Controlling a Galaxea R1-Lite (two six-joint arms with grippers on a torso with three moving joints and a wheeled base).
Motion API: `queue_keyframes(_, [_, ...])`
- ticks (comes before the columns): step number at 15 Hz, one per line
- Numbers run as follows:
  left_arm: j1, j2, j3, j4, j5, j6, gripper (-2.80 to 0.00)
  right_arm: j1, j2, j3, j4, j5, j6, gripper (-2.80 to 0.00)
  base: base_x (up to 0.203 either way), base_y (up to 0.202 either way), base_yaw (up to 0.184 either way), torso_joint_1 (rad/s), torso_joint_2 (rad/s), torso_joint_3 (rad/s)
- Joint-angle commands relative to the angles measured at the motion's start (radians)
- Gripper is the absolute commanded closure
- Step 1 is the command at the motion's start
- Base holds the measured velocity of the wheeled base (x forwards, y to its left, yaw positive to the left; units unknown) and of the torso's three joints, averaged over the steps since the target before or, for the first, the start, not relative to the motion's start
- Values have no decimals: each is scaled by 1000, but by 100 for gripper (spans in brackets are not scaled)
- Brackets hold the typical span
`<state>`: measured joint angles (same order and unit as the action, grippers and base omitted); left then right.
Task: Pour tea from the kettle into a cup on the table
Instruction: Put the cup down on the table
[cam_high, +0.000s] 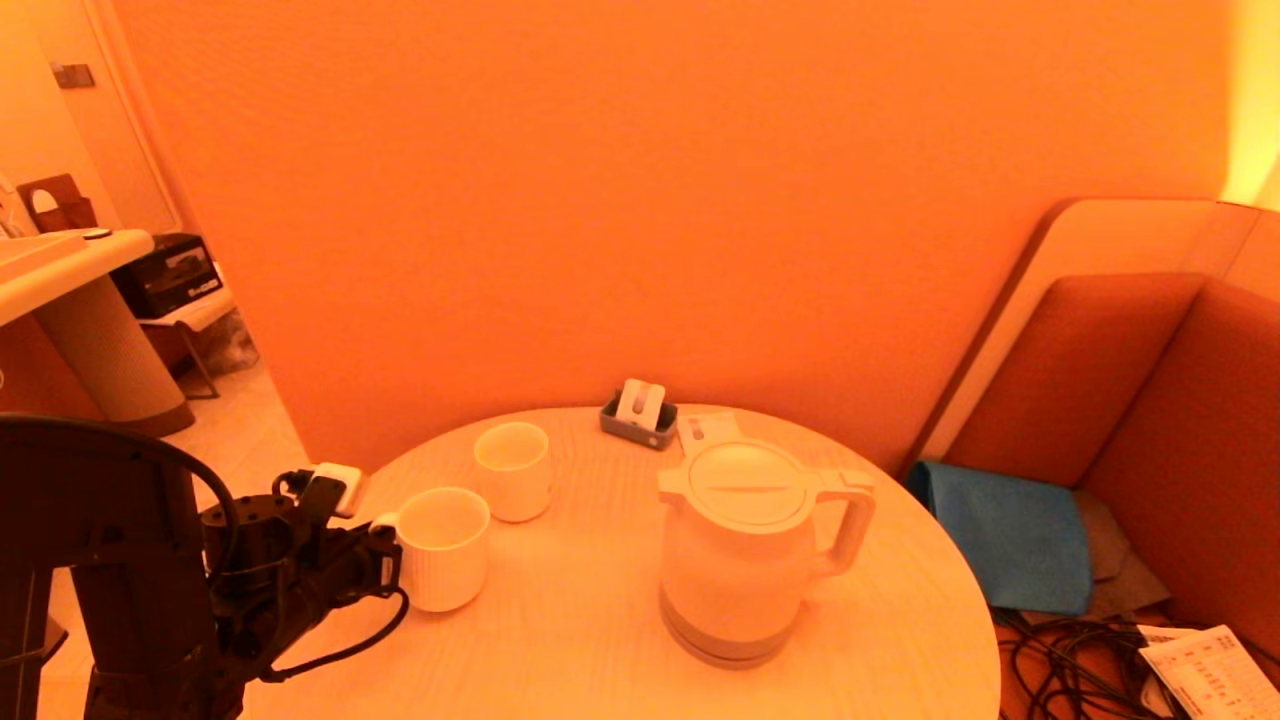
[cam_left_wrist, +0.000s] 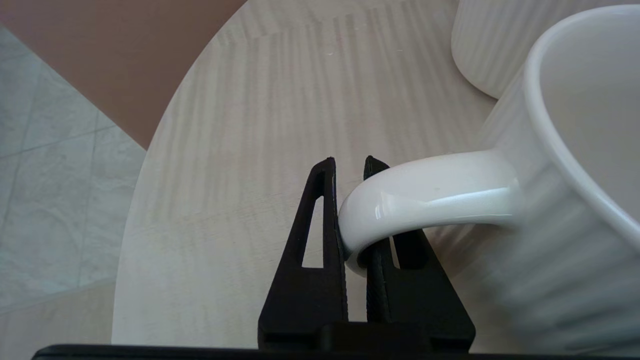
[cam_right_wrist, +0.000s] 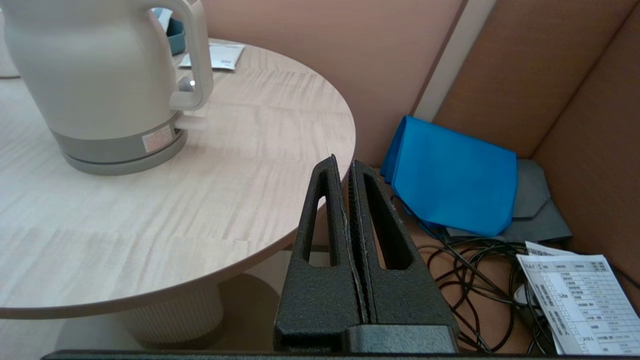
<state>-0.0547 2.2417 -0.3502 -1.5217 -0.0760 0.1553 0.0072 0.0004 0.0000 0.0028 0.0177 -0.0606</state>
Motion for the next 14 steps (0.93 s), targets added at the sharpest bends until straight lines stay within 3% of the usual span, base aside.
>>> queue_keyframes(1, [-1,3,3,-48,10,11,0,0,0,0,0,1,-1,0,0,0,0,0,0,0])
queue_keyframes(14, [-51,38,20,-48,47,51,0,0,0,0,0,1,-1,0,0,0,0,0,0,0])
